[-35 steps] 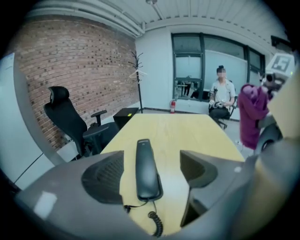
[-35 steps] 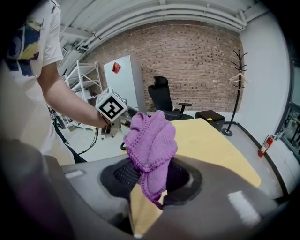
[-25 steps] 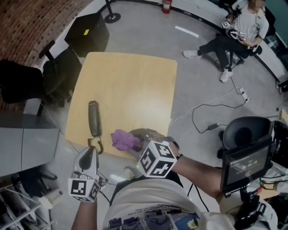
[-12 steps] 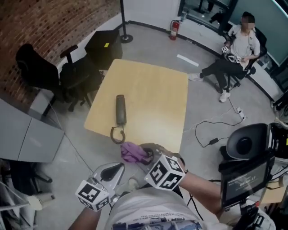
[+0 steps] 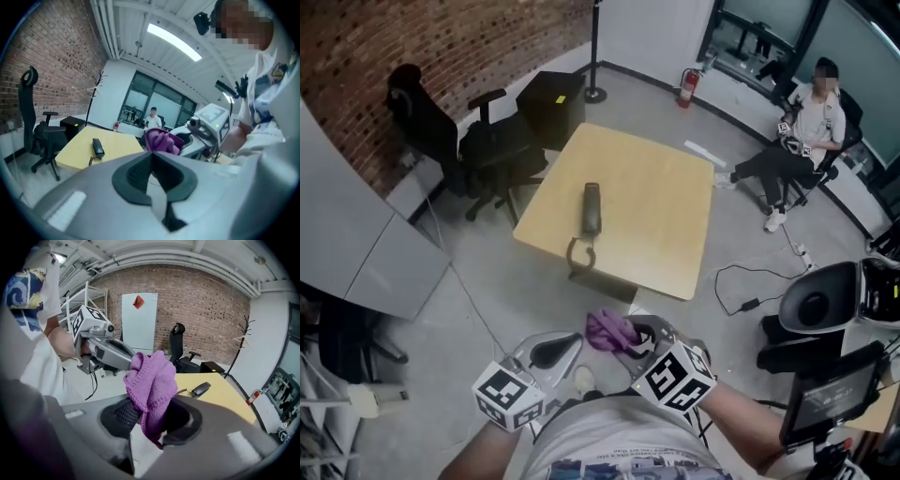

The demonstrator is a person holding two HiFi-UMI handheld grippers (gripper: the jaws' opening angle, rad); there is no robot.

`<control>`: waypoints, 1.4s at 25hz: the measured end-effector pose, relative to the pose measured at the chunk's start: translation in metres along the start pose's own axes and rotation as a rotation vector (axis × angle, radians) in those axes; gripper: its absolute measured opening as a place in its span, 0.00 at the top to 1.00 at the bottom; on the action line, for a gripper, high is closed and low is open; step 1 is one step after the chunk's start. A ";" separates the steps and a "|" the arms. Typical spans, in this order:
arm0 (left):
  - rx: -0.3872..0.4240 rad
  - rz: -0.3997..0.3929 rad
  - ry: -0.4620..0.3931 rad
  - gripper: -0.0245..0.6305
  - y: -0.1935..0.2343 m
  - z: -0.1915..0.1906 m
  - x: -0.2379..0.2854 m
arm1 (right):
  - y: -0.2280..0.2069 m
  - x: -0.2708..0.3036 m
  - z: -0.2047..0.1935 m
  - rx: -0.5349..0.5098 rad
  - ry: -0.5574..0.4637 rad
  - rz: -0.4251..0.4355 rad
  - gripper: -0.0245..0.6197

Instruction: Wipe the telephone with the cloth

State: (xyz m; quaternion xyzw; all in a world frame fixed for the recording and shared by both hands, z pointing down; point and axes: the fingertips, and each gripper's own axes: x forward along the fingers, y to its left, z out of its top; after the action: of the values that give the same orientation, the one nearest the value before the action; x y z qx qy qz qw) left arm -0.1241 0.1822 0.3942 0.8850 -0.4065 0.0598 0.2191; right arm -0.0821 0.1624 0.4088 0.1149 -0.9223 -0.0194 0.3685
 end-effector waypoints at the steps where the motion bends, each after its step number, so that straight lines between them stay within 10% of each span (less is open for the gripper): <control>1: 0.001 0.002 -0.004 0.96 -0.006 -0.002 -0.005 | 0.006 -0.004 -0.002 -0.007 -0.002 -0.003 0.77; 35: -0.004 0.124 -0.026 0.96 -0.212 -0.068 0.001 | 0.112 -0.165 -0.111 -0.054 -0.143 0.052 0.77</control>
State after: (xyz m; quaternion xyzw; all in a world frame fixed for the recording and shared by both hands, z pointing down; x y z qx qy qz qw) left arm 0.0398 0.3328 0.3836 0.8584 -0.4634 0.0611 0.2114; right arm 0.0876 0.3139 0.3915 0.0792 -0.9481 -0.0429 0.3048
